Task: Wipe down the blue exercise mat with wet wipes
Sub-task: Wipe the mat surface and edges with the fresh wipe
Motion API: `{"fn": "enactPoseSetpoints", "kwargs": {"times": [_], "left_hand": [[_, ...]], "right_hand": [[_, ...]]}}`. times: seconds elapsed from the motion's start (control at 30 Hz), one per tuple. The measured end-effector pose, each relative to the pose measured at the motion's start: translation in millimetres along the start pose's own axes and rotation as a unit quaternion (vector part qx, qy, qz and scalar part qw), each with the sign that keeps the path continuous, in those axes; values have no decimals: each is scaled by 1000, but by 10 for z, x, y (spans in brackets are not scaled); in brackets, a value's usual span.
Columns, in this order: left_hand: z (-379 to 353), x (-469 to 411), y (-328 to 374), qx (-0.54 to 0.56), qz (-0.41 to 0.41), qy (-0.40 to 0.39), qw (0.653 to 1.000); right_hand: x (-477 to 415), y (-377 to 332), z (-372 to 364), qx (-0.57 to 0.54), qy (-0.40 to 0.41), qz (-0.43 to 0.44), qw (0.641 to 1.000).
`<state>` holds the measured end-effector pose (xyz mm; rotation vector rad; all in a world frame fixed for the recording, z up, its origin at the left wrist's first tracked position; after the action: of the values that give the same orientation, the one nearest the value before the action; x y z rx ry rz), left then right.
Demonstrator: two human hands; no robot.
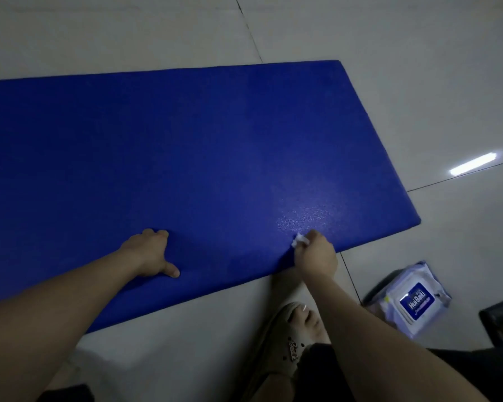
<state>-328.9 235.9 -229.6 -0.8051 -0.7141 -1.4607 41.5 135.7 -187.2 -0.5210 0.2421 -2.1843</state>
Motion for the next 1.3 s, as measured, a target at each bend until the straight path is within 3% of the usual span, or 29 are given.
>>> {"fn": "enactPoseSetpoints", "kwargs": {"times": [0.13,0.27,0.5,0.6,0.8,0.93,1.1,1.3], "left_hand": [[5,-6,-4,-5,2,4,1000],[-1,-5,-1,-7,-1,5,1000],[-8,2,10,-7,0,7,1000],[-18,7,7,-5,2,5,1000],[-9,-3,0,0,1,6,1000],[-22,-1,3,-1,3,4,1000],[-27,-20,9,-2,5,0,1000],[-23,-17,-3,2,7,2,1000]], "right_hand": [[90,-157,-105,-62,36,-28,997],[360,-721,-533,-105,-8,35,994],[724,-1502,-1014,-48,-123,209,969],[462,-1256,-782,-47,-95,181,978],[-186,-259,-20,6,5,34,999],[-222,-166,33,-46,38,-11,998],[40,-597,-294,-140,47,-3,989],[543,-1592,-922,-133,-101,151,974]]}}
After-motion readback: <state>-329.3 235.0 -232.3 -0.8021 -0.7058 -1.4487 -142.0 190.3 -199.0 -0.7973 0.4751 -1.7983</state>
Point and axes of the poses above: each hand's wrist, its own x-axis away from the middle knuckle, its own z-axis out of the back of the hand, y = z × x, the point moved 10 cm from there along -x, towards the middle knuckle, and after that the axes turned 11 degrees about z, right-handed, at the moved point
